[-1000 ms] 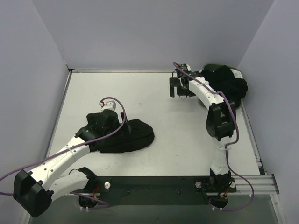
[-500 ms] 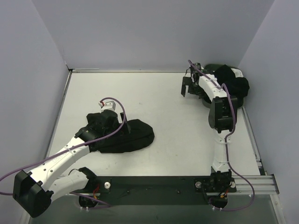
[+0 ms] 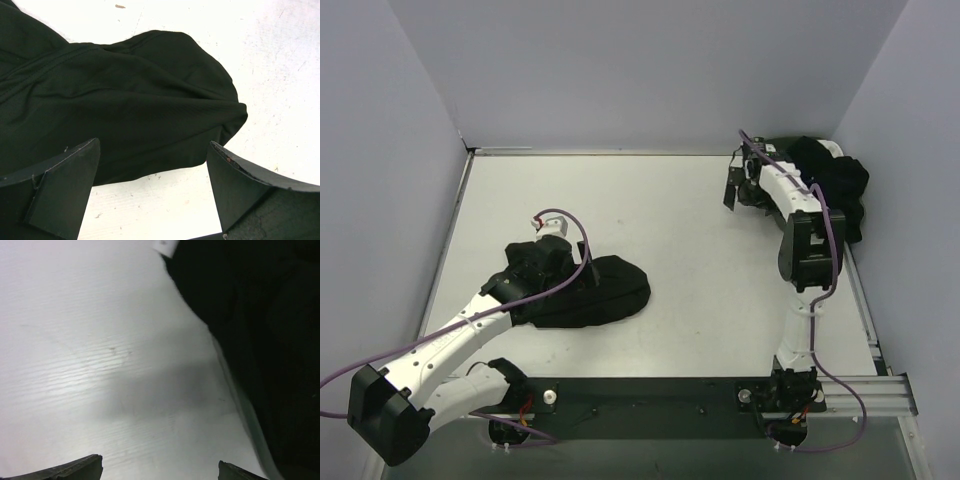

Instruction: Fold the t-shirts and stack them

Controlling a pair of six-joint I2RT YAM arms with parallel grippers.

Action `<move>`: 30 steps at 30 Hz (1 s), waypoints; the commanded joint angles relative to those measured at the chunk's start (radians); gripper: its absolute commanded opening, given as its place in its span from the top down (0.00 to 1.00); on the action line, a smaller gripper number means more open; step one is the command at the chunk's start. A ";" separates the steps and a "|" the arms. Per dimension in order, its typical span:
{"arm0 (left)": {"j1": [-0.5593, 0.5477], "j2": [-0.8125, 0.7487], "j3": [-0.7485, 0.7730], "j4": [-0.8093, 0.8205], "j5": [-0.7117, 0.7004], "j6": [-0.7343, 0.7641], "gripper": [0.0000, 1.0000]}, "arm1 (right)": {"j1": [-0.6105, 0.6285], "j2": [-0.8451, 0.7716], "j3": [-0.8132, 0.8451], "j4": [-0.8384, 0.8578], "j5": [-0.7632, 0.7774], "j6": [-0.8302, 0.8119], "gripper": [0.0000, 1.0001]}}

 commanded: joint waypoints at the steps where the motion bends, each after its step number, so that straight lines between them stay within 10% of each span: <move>1: -0.005 0.004 0.053 -0.021 -0.037 0.015 0.03 | 0.193 -0.222 -0.083 0.020 0.062 -0.006 0.00; 11: 0.103 0.053 0.185 -0.254 -0.179 0.029 0.03 | 0.641 -0.437 -0.363 0.190 0.032 0.155 0.02; 20: 0.501 -0.025 0.234 -0.363 -0.118 0.138 0.03 | 0.847 -0.271 -0.210 0.216 -0.053 0.172 0.08; 30: 0.580 -0.084 0.133 -0.325 -0.031 0.052 0.03 | 0.922 -0.075 -0.041 0.173 -0.158 0.178 0.12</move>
